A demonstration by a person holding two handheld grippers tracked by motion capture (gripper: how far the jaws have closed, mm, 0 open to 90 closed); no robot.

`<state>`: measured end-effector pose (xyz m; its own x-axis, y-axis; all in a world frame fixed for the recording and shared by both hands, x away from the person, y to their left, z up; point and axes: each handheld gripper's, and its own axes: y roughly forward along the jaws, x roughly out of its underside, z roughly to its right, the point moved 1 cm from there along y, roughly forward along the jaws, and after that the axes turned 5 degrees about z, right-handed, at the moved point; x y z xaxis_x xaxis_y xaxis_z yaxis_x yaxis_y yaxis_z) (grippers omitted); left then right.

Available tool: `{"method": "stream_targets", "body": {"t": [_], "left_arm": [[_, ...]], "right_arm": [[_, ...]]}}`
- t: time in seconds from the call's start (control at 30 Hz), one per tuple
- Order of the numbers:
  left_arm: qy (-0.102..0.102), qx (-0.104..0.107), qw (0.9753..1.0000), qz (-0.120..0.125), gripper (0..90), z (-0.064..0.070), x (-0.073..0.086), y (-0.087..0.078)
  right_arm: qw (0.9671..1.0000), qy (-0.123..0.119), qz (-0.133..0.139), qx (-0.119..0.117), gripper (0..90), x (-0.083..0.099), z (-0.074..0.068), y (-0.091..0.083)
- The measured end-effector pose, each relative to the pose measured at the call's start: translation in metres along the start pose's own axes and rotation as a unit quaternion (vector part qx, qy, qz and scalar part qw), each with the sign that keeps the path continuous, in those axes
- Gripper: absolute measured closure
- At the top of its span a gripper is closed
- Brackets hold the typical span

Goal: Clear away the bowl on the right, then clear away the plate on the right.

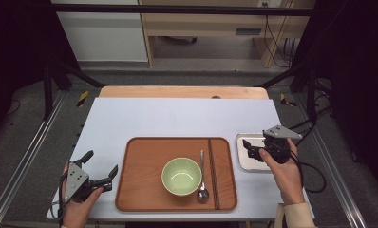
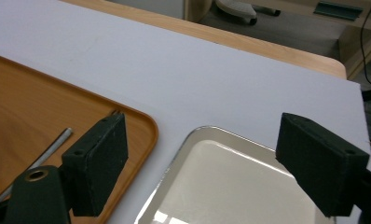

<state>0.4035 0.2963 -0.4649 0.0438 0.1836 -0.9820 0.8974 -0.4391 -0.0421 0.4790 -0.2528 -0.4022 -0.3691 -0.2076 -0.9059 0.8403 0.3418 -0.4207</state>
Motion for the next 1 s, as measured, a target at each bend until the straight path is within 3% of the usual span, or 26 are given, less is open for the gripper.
{"method": "stream_targets", "body": {"t": [0.33,0.7,1.0], "left_arm": [[0.000,0.000,1.0000,0.001,3.5,0.000,0.000,0.000],[-0.001,0.001,1.0000,-0.004,3.5,0.001,0.002,0.001],[-0.001,-0.003,1.0000,0.000,3.6,0.000,0.001,-0.001]], "right_arm": [[0.9982,0.042,-0.012,0.040,17.0,0.012,0.031,-0.008],[0.9945,0.087,-0.012,0.058,16.8,0.028,0.058,-0.017],[0.9903,0.111,-0.022,0.081,32.5,0.044,0.073,-0.019]]}}
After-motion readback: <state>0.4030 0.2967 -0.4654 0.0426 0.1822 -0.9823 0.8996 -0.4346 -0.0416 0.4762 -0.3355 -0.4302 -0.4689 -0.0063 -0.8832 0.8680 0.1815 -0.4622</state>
